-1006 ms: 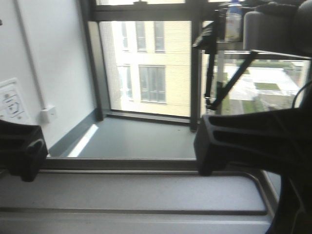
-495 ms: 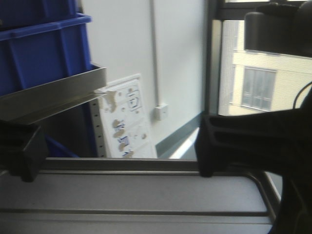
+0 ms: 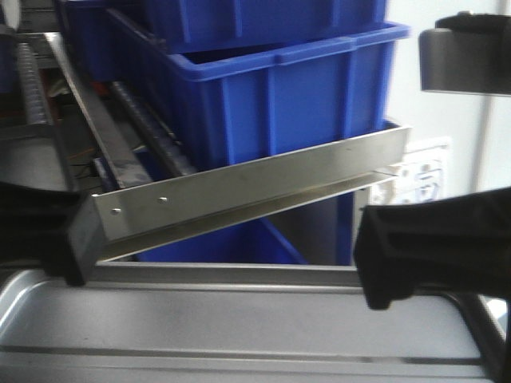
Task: Grab silver tray and stack on right shelf
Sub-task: 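Carry the tray over the silver tray already on the shelf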
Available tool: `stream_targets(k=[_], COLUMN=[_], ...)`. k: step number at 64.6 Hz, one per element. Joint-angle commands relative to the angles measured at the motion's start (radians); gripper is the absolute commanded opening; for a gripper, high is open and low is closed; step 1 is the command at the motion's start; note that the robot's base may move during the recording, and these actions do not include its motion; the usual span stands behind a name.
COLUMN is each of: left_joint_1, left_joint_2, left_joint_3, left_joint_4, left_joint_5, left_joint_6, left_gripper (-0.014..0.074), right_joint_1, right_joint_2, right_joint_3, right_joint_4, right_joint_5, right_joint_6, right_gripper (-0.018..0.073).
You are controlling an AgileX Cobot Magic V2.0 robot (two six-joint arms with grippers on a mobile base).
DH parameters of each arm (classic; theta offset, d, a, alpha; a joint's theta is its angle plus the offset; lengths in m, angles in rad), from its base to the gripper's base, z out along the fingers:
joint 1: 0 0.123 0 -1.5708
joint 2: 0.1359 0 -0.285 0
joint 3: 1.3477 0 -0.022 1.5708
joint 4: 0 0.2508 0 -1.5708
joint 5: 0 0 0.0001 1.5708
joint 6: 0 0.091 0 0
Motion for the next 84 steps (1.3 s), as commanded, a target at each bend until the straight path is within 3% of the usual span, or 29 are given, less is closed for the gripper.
stream_targets(k=[1, 14, 84], left_joint_1=[-0.002, -0.002, -0.002], left_joint_2=[-0.022, -0.022, -0.022], left_joint_3=[-0.01, -0.01, -0.01], left_joint_4=[0.082, 0.082, 0.082], left_joint_5=[0.274, 0.274, 0.274], left_joint_6=[-0.005, -0.005, -0.005], left_gripper=[-0.0092, -0.0092, -0.0092], right_joint_1=[-0.004, -0.004, -0.004], right_joint_2=[-0.023, -0.023, -0.023], right_joint_3=[-0.007, -0.007, -0.007], right_joint_4=[-0.056, -0.056, -0.056], right_joint_5=[0.26, 0.334, 0.333], right_joint_6=[-0.007, -0.007, -0.007], right_gripper=[0.0058, 0.0058, 0.0058])
